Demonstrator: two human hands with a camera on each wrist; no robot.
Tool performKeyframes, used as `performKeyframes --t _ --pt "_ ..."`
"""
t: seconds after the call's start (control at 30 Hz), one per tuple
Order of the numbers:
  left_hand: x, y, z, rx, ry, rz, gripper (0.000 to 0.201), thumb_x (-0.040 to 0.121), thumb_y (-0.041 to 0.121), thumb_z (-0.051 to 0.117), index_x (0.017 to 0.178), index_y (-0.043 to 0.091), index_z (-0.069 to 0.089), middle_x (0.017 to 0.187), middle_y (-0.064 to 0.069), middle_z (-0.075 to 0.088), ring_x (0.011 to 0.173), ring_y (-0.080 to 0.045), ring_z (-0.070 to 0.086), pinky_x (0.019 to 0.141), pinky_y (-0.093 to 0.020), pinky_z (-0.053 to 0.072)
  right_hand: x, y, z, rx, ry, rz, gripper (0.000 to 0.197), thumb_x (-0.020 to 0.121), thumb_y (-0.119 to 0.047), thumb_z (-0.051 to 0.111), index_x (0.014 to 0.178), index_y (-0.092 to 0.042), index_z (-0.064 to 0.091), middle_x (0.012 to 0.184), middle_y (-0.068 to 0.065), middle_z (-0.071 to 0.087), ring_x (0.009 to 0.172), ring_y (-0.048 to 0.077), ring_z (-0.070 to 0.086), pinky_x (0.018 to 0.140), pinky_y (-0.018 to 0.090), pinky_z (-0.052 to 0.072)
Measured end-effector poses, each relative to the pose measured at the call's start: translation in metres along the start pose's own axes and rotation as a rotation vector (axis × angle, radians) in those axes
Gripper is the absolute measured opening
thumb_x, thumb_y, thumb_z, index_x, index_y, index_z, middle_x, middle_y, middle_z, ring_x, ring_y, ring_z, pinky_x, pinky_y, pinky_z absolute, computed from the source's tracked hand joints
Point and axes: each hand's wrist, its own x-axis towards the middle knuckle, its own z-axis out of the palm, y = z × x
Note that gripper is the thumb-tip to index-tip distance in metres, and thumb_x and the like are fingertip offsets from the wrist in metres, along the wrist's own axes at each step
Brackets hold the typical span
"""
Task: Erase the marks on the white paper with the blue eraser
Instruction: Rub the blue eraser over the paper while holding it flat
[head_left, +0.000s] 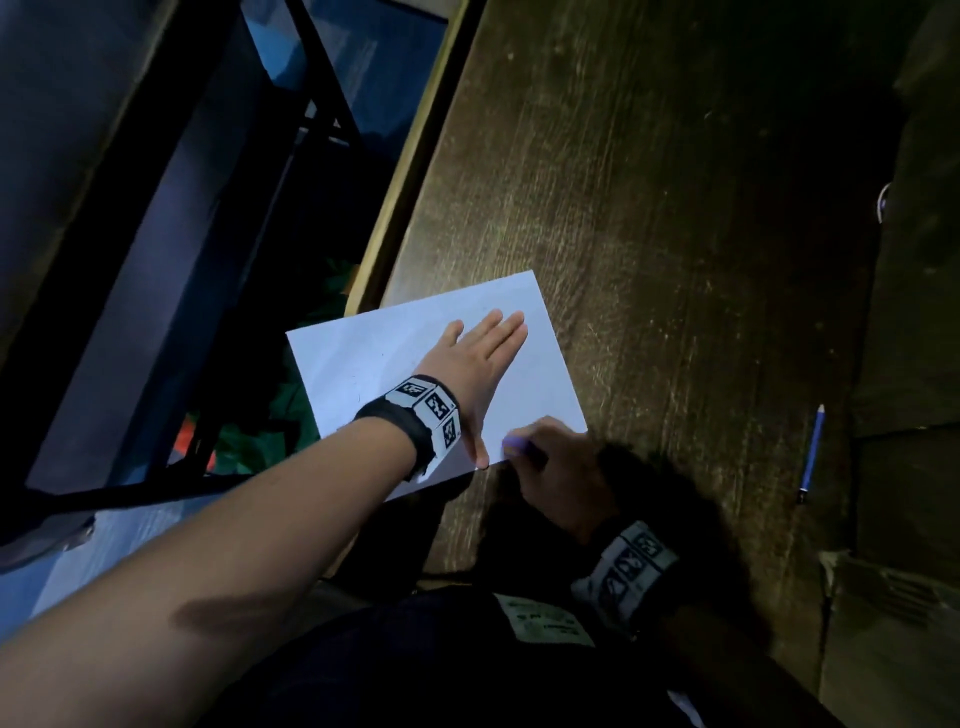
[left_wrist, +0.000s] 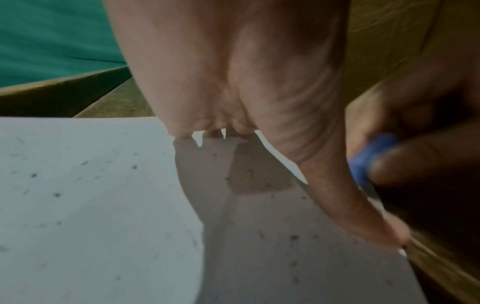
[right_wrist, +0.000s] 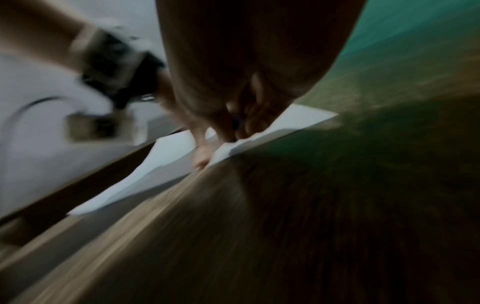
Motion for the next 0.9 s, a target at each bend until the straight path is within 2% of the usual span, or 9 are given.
performKeyframes --t 0.13,0.3,0.43,0.53,0.6,0.63,0.7,0.77,0.9 --pt "-0.010 0.021 -0.006 0.126 -0.106 0.163 0.156 0.056 0.054 0.094 0.160 0.015 -0.014 0.168 -0.004 -0.020 0.156 -0.026 -0.012 0.123 -0.045 0.014 0.027 0.002 -0.030 -0.008 0.372 0.148 0.006 0.082 -0.007 0.073 0.084 -0.012 0.072 0.082 0.000 0.066 0.069 0.013 0.060 0.066 0.020 0.048" --pt "-0.035 0.035 0.013 0.320 -0.144 0.455 0.084 0.100 0.023 0.058 0.162 0.023 0.001 0.169 0.001 -0.017 0.157 -0.020 -0.002 0.118 -0.039 0.024 0.047 0.012 -0.031 -0.012 0.193 0.047 0.014 0.081 0.009 0.065 0.087 -0.003 0.065 0.091 0.004 0.061 0.082 0.006 0.052 0.077 0.003 0.035" --pt "-0.053 0.005 0.036 0.375 -0.067 0.547 0.062 0.099 0.035 0.049 0.157 0.026 0.027 0.171 0.005 0.002 0.154 -0.020 0.013 0.115 -0.036 0.028 0.039 0.020 -0.023 0.014 0.225 0.097 0.010 0.087 0.003 0.063 0.090 -0.006 0.066 0.094 0.002 0.062 0.083 0.009 0.056 0.075 0.007 0.039" --pt "-0.065 -0.015 0.036 0.133 0.049 0.395 0.038 0.099 0.038 0.038 0.128 0.028 0.061 0.139 0.005 0.055 0.125 -0.032 0.055 0.083 -0.027 0.050 0.032 0.019 -0.017 0.069 0.278 0.173 0.006 0.088 -0.005 0.066 0.089 -0.009 0.070 0.094 0.000 0.061 0.077 0.009 0.058 0.065 0.009 0.042" --pt "-0.061 -0.014 0.025 0.032 0.092 0.232 0.022 0.098 0.035 0.052 0.109 0.022 0.066 0.118 0.002 0.062 0.103 -0.030 0.061 0.069 -0.034 0.050 0.030 0.014 -0.009 0.082 0.272 0.195 0.006 0.087 -0.006 0.068 0.089 -0.008 0.072 0.094 0.000 0.060 0.074 0.009 0.058 0.062 0.009 0.041" --pt "-0.058 -0.015 0.030 -0.043 0.150 0.144 0.025 0.096 0.038 0.059 0.111 0.019 0.066 0.119 -0.002 0.061 0.105 -0.030 0.061 0.073 -0.038 0.051 0.032 0.009 0.000 0.070 0.240 0.187 0.006 0.086 -0.005 0.068 0.089 -0.007 0.073 0.094 0.002 0.060 0.073 0.009 0.057 0.061 0.010 0.042" --pt "-0.040 -0.004 0.026 -0.258 0.202 0.104 0.068 0.085 0.051 0.075 0.138 0.013 0.055 0.145 -0.009 0.048 0.132 -0.033 0.048 0.098 -0.044 0.047 0.031 0.007 0.001 0.026 0.263 0.172 0.006 0.083 -0.004 0.070 0.088 -0.005 0.073 0.090 0.005 0.061 0.072 0.014 0.058 0.063 0.017 0.046" --pt "-0.027 0.009 0.022 -0.234 0.151 0.058 0.114 0.074 0.065 0.077 0.159 0.014 0.023 0.169 -0.008 0.010 0.155 -0.028 0.014 0.120 -0.045 0.024 0.035 0.005 -0.001 -0.017 0.278 0.155 0.006 0.082 -0.003 0.071 0.087 -0.004 0.072 0.086 0.007 0.062 0.071 0.017 0.058 0.067 0.020 0.045" --pt "-0.017 0.014 0.032 -0.152 0.150 -0.004 0.130 0.070 0.079 0.070 0.162 0.019 0.001 0.170 -0.003 -0.013 0.157 -0.026 -0.005 0.124 -0.047 0.013 0.045 0.009 -0.004 -0.120 0.310 0.207 0.005 0.085 -0.007 0.069 0.088 -0.004 0.072 0.084 0.010 0.063 0.068 0.022 0.059 0.067 0.019 0.040"
